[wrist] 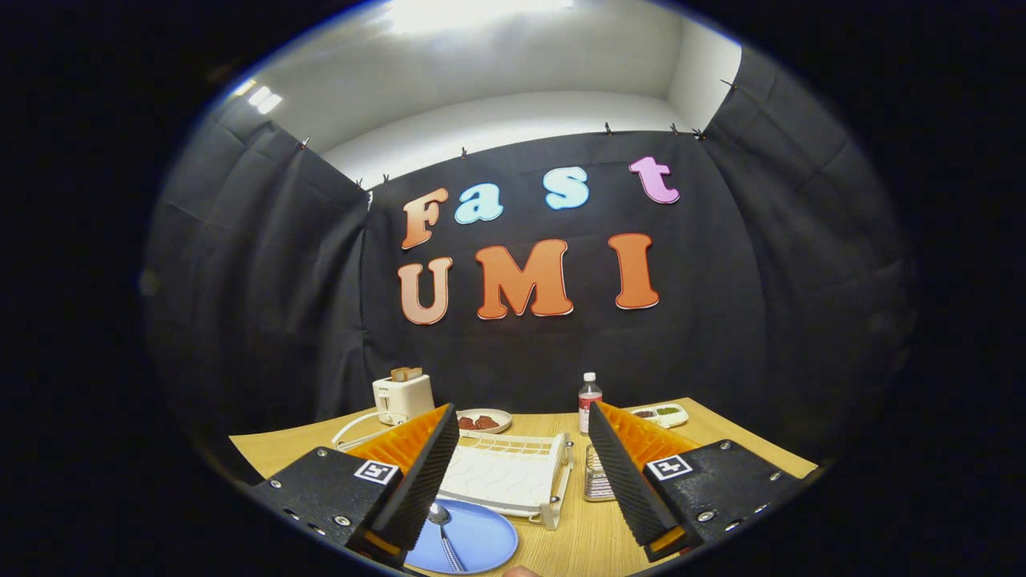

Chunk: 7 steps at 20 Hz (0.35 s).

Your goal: Take the plate from the dish rack, then take the spoon from the basket and place it into the plate.

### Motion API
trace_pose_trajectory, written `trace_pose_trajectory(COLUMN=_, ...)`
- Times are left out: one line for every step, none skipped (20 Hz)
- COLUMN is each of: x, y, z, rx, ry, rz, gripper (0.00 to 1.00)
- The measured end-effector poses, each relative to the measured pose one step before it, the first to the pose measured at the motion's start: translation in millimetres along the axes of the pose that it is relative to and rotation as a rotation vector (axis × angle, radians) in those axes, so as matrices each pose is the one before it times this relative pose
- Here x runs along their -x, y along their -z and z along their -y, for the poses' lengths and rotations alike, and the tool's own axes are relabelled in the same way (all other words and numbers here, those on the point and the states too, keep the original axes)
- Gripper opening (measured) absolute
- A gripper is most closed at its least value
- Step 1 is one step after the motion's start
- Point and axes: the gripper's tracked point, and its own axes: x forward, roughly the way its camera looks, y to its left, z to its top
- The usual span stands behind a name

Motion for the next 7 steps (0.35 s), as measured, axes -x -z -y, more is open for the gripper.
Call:
trace_pose_trajectory(x=-1.84, y=0.26, z=4.71, rx=0.00139, ry=0.03437, rz=0.00028, gripper=0.96)
trace_pose_trajectory(x=-2.49, y=2.85, z=0.39, rx=-0.00738, ry=0.0222, rz=-0.01084, gripper=0.97)
trace_pose_trajectory(x=-1.56, y=1.8, z=-4.55, rx=-0.01393, ry=0.00585, rz=-0.00358, gripper=0.96)
trace_pose_trajectory(x=-4.3, y=-4.36, z=-1.76, rx=0.00006, ry=-0.00051, rz=0.00573, gripper=0.97)
trace_pose_trajectory(x=-1.5, y=-3.44, z=0.51, rx=0.00707, ry=0.00905, rz=0.01525, gripper=0.97)
trace_pose_trajectory(x=-2.46, y=-2.59, z=3.12, rx=0.01055, ry=0.01209, rz=0.01063, gripper=0.97)
trace_pose_trajectory(x=-0.37, y=0.47, z=0.96, rx=0.00597, ry=0.01286, rz=0.00339, gripper=0.97)
